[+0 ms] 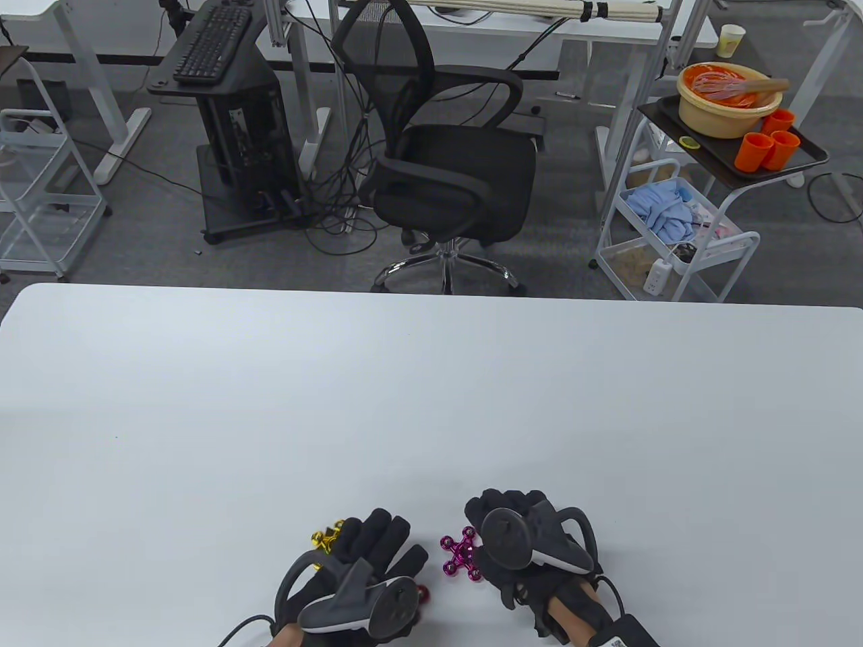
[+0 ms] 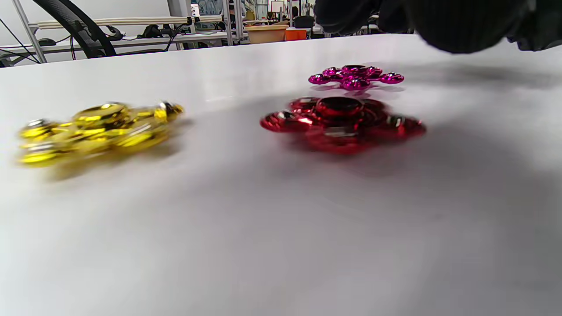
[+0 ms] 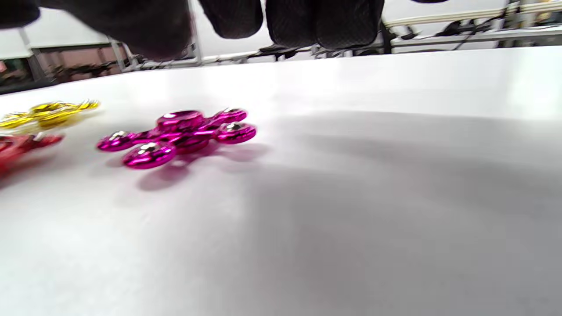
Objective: Flick fidget spinner to spin
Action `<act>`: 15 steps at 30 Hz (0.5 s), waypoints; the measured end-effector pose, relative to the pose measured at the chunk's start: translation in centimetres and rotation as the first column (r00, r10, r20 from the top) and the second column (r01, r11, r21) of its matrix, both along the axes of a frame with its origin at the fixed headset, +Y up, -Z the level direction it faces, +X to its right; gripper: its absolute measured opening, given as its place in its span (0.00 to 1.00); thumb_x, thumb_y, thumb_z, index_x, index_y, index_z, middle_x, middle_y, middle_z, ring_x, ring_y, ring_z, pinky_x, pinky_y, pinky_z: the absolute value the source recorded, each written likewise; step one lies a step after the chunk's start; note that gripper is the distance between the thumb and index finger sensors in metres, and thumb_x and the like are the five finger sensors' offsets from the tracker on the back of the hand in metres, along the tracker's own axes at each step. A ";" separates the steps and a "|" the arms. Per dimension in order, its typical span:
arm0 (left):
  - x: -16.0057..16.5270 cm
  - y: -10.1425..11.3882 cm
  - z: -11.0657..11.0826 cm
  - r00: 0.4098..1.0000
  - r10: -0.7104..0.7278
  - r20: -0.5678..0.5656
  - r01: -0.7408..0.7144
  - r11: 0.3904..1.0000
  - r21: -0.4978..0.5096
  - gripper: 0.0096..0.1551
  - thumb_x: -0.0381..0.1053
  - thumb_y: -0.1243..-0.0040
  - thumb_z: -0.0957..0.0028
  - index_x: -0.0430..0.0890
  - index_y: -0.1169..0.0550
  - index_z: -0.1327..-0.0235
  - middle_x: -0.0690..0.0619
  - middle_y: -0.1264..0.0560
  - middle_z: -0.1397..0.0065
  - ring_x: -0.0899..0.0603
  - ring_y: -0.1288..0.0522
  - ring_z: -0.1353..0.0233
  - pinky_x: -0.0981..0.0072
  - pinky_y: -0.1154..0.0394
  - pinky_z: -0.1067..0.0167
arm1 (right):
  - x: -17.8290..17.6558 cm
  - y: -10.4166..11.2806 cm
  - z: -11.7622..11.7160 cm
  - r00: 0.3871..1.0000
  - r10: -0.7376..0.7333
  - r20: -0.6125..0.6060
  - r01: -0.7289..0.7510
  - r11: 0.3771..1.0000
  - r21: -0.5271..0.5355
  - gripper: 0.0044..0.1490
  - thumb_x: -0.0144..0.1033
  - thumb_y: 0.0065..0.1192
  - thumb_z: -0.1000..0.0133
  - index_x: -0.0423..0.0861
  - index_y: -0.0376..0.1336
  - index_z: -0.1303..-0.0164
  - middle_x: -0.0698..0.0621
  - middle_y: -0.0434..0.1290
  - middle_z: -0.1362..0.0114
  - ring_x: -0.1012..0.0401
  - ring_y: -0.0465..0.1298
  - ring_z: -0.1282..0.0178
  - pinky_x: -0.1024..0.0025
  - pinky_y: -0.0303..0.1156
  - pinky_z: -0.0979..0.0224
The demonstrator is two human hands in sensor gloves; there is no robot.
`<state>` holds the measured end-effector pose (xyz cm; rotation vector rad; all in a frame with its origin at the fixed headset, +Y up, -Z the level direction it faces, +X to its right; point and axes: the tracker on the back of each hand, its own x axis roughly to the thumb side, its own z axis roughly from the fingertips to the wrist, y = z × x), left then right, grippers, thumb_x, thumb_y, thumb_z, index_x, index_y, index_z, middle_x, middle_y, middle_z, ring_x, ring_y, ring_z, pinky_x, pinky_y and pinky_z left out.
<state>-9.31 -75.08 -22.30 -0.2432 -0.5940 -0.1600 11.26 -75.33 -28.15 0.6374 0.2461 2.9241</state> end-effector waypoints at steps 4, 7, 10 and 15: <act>2.3 -0.1 -1.5 1.000 -0.025 -0.013 0.024 0.999 -0.046 0.48 0.71 0.49 0.60 0.58 0.50 0.30 0.43 0.66 0.19 0.33 0.66 0.20 0.32 0.64 0.27 | 0.1 -0.8 0.0 0.999 -0.016 0.035 0.017 0.999 -0.041 0.35 0.41 0.55 0.44 0.51 0.50 0.27 0.38 0.50 0.19 0.37 0.54 0.23 0.30 0.44 0.22; 3.4 -0.7 -2.5 0.998 -0.057 -0.026 0.054 0.995 -0.085 0.47 0.71 0.49 0.61 0.60 0.50 0.30 0.44 0.67 0.19 0.33 0.69 0.20 0.32 0.65 0.27 | 0.0 -1.5 -0.2 0.998 -0.027 0.056 0.031 0.997 -0.065 0.34 0.38 0.55 0.44 0.52 0.50 0.27 0.38 0.50 0.19 0.36 0.53 0.23 0.30 0.44 0.22; 4.4 -1.7 -3.1 0.996 -0.090 -0.029 0.086 0.989 -0.118 0.47 0.72 0.49 0.61 0.61 0.50 0.30 0.44 0.69 0.20 0.33 0.70 0.20 0.32 0.66 0.27 | 0.1 -1.7 -0.4 0.998 -0.008 0.067 0.012 0.998 -0.062 0.34 0.37 0.55 0.44 0.54 0.51 0.27 0.39 0.50 0.19 0.36 0.53 0.23 0.30 0.43 0.22; 5.4 -2.2 -3.3 0.993 -0.118 -0.028 0.113 0.984 -0.136 0.48 0.72 0.49 0.61 0.62 0.52 0.31 0.45 0.71 0.21 0.33 0.71 0.21 0.32 0.67 0.27 | 0.8 -2.0 -0.6 0.996 0.006 0.090 0.006 0.992 -0.125 0.33 0.34 0.54 0.44 0.55 0.52 0.28 0.38 0.48 0.18 0.36 0.52 0.22 0.31 0.41 0.21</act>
